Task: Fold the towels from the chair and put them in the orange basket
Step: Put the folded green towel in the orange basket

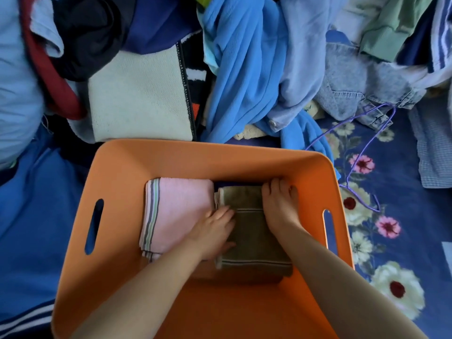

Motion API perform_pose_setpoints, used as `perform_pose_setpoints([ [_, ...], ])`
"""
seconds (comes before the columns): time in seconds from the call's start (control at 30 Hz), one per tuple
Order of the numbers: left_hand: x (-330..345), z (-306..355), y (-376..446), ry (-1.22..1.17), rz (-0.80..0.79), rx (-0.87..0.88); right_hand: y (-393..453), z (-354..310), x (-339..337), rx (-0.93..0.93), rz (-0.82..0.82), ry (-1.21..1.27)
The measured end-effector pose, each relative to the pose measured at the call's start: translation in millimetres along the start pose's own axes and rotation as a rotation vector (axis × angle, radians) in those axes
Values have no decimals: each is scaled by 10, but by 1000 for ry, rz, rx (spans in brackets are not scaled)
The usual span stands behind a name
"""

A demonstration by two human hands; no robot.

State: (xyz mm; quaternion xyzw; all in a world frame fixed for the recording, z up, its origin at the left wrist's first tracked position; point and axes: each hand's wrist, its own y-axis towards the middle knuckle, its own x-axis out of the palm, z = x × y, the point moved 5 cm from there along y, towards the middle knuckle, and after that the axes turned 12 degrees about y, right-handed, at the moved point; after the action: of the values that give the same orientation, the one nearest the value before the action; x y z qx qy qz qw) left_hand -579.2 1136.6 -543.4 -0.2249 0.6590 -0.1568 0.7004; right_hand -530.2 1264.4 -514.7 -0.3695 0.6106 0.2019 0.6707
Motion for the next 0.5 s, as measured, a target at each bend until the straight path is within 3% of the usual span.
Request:
perform_pose_setpoints([
  [0.13, 81, -80, -43, 58, -118, -35, -254, -107, 128, -158, -278, 14],
  [0.23, 146, -69, -22, 89, -191, -73, -496, -12, 293, -69, -551, 31],
  [0.5, 97, -3, 47, 101, -291, -141, -571, 46, 428, -44, -637, 124],
])
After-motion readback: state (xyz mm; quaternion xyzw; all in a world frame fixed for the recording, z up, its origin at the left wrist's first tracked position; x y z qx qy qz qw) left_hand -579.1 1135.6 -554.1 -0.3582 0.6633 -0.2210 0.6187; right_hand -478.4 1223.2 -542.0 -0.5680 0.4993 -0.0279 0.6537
